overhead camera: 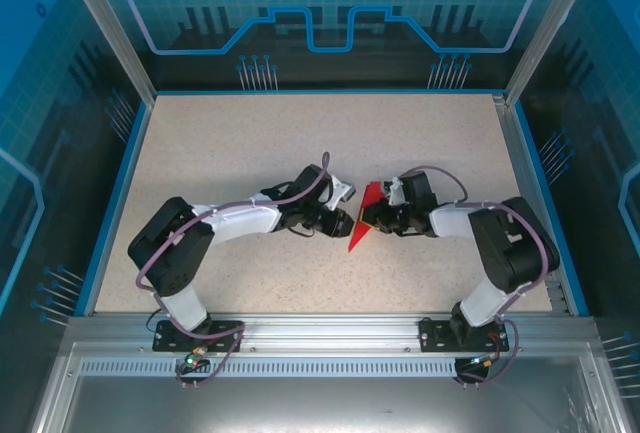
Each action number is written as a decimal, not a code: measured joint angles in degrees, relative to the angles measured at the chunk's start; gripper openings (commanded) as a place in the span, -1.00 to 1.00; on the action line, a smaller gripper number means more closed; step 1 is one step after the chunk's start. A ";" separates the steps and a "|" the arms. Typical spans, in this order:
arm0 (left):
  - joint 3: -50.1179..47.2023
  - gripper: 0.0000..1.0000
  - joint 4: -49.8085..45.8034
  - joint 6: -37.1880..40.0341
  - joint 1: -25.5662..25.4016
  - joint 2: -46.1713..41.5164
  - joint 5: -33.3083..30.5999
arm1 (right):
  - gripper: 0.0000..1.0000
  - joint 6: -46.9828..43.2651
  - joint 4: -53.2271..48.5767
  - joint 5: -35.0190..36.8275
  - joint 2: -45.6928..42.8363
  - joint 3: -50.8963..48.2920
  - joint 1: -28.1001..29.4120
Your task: Fold a paper plane with a square sheet of paper (pick it up from the middle)
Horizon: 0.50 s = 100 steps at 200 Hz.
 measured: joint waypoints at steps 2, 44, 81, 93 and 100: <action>0.37 -0.35 -0.07 -0.24 0.00 0.07 -0.20 | -0.46 -0.20 -0.24 0.04 -0.37 0.00 -0.11; 3.91 -0.07 -2.45 0.20 -0.26 2.75 -2.91 | -0.24 -3.02 -8.46 1.36 -12.76 -1.14 -6.12; 7.13 -0.01 -5.68 1.42 -2.67 5.75 -6.99 | -0.13 -5.31 -14.64 1.33 -20.39 -5.14 -13.81; 8.11 -0.01 -6.27 1.62 -3.41 6.56 -7.93 | -0.12 -5.92 -16.44 1.09 -21.70 -6.10 -15.56; 8.76 -0.01 -6.80 1.73 -3.85 7.06 -8.44 | -0.12 -6.21 -17.25 0.85 -22.34 -6.51 -16.46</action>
